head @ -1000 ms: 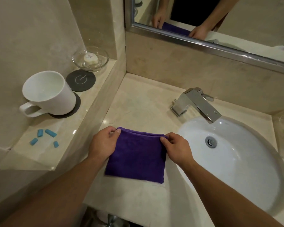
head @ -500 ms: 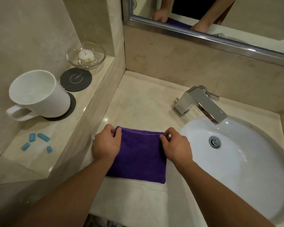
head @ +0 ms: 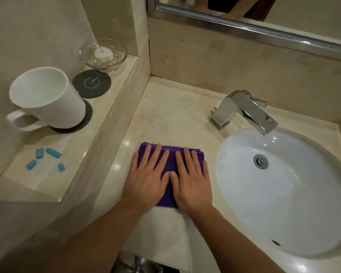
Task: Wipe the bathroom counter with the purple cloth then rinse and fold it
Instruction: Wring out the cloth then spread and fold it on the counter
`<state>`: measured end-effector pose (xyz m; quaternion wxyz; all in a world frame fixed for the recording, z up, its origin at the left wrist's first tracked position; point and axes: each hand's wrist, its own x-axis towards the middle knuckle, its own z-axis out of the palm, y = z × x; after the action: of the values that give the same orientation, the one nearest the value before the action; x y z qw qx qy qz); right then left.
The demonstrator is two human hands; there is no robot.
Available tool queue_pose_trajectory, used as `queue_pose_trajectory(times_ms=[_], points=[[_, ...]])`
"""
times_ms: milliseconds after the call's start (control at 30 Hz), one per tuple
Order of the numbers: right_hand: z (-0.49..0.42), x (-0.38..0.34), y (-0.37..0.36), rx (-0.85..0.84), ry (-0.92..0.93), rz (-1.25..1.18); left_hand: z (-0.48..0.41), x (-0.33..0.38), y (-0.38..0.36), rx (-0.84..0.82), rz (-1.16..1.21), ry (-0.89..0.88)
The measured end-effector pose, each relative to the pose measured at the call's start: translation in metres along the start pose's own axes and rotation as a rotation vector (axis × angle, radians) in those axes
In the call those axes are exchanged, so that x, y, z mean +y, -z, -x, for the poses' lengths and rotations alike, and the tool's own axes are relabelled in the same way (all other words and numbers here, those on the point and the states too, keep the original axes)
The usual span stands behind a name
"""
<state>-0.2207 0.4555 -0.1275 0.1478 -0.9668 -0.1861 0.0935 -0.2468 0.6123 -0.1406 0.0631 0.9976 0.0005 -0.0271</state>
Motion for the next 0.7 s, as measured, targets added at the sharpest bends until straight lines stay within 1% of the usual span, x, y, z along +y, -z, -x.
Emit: queue_pose_trajectory(times_ms=[133,233,300,367,533,700], points=[[-0.005,0.007,-0.002,-0.005,0.0,0.04,-0.008,0.005,-0.002,-0.026,-0.005,0.005],[-0.002,0.009,0.001,0.002,-0.046,0.045,-0.003,0.002,0.001,-0.041,0.007,0.056],[0.0,0.012,0.002,-0.053,-0.075,0.032,0.002,-0.007,0.001,-0.06,0.015,0.069],[-0.003,0.013,0.004,-0.099,-0.063,0.018,0.003,-0.013,0.002,-0.09,0.047,0.076],[0.002,0.018,0.007,-0.058,-0.084,-0.027,0.007,-0.019,0.008,-0.072,0.062,0.059],[-0.005,0.018,0.006,-0.107,-0.087,-0.034,0.005,-0.025,0.009,-0.128,0.087,0.075]])
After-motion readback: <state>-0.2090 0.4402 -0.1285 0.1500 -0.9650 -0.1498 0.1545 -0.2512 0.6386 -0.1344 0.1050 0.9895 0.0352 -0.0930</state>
